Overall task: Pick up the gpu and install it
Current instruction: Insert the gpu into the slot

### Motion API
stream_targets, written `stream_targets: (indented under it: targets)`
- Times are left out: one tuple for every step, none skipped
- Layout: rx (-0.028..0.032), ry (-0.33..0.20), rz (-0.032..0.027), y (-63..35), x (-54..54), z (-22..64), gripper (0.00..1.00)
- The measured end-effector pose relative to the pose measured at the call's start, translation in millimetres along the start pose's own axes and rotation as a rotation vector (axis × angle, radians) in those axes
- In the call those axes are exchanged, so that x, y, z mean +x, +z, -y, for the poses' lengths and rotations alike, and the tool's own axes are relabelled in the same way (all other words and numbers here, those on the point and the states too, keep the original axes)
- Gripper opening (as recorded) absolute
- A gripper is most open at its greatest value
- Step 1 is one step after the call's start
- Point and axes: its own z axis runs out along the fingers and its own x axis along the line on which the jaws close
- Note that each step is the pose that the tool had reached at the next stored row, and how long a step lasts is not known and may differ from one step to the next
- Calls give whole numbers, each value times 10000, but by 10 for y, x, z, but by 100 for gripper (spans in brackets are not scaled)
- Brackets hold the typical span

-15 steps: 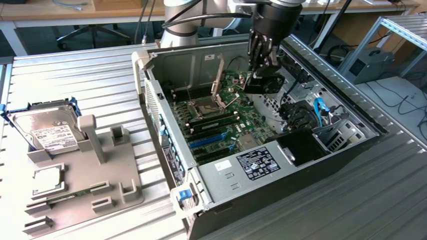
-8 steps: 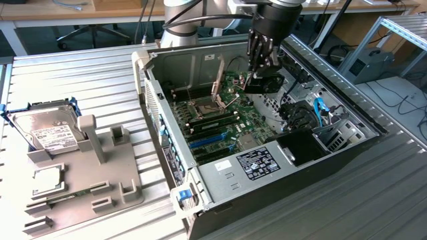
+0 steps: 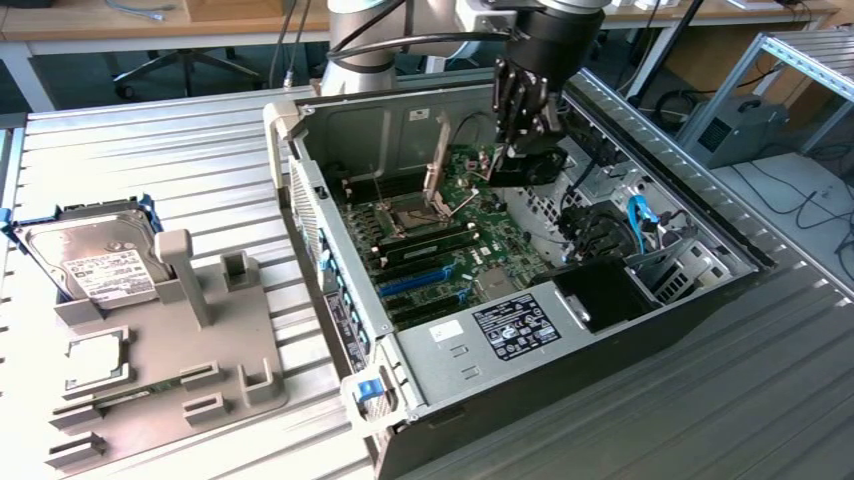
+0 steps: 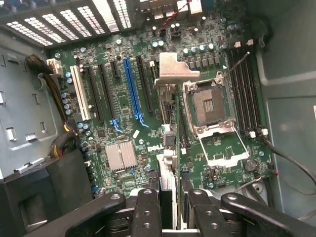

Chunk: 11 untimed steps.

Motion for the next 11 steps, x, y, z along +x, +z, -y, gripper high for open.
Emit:
stream_targets:
  targets:
    - [-1,-63,1,0,0,0,27]
    - [-2,-126,1,1,0,0,27]
    - [-3,-209,1,1,0,0,27]
    - [-6,-440,1,2,0,0,27]
    - [-11,-817,1,3,0,0,27]
    - [-16,-1241,0,5,0,0,27]
    - [-26,-1964,1,6,0,0,27]
    - [-29,-2229,2,7,0,0,27]
    - [-56,-2227,315,8,14,-1,27]
    - [-57,-2227,328,13,22,-20,27]
    - [-49,-2019,301,43,28,-49,27]
